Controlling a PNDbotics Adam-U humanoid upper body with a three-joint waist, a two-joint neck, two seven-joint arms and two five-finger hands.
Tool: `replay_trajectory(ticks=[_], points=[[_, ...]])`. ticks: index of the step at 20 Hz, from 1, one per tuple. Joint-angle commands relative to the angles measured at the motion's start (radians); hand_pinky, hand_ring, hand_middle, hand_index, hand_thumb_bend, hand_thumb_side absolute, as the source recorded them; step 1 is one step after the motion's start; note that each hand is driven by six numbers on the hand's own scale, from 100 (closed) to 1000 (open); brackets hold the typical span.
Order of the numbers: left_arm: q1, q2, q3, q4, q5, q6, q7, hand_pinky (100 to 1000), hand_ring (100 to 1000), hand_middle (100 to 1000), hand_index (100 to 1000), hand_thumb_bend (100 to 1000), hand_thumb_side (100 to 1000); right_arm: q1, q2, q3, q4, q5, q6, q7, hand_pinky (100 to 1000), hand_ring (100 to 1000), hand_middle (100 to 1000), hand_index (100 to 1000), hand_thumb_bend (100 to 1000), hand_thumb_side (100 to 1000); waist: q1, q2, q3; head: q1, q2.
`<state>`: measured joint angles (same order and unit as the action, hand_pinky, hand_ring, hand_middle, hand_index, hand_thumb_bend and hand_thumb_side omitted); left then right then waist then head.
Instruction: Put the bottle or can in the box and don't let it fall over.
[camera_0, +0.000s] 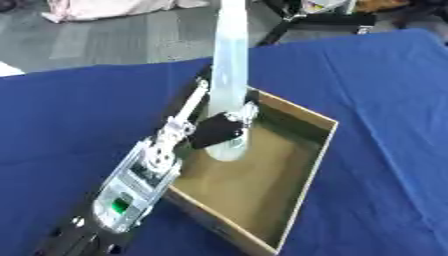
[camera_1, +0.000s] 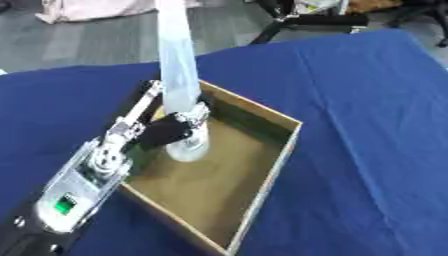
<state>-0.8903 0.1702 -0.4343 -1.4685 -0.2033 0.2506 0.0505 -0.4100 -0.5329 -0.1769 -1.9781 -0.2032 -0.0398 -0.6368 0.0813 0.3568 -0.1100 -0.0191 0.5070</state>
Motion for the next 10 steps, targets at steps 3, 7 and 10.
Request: replay_trajectory(ticks=[3, 7, 10], points=[[-0.016, -0.007, 0.000, 0.028, -0.002, -0.010, 0.011, 1000, 1000, 1000, 438, 100, 427, -0.014, -0.022, -0.001, -0.022, -0.008, -0.003, 0.006, 1000, 964, 1000, 1000, 100, 478, -0.009, -0.017, -0.001, 0.000, -0.011], [-0.017, -0.005, 0.004, 0.044, -0.010, -0.010, 0.013, 1000, 1000, 1000, 576, 100, 411, -0.013, -0.023, 0.000, -0.022, -0.010, -0.002, 0.007, 1000, 965, 1000, 1000, 100, 479, -0.008, -0.017, 0.001, -0.002, -0.010], [-0.018, 0.001, 0.003, 0.037, -0.022, -0.016, -0.001, 1000, 1000, 1000, 711, 100, 404, -0.012, -0.024, 0.001, -0.022, -0.009, -0.002, 0.008, 1000, 965, 1000, 1000, 100, 478, -0.008, -0.018, 0.003, -0.003, -0.009]])
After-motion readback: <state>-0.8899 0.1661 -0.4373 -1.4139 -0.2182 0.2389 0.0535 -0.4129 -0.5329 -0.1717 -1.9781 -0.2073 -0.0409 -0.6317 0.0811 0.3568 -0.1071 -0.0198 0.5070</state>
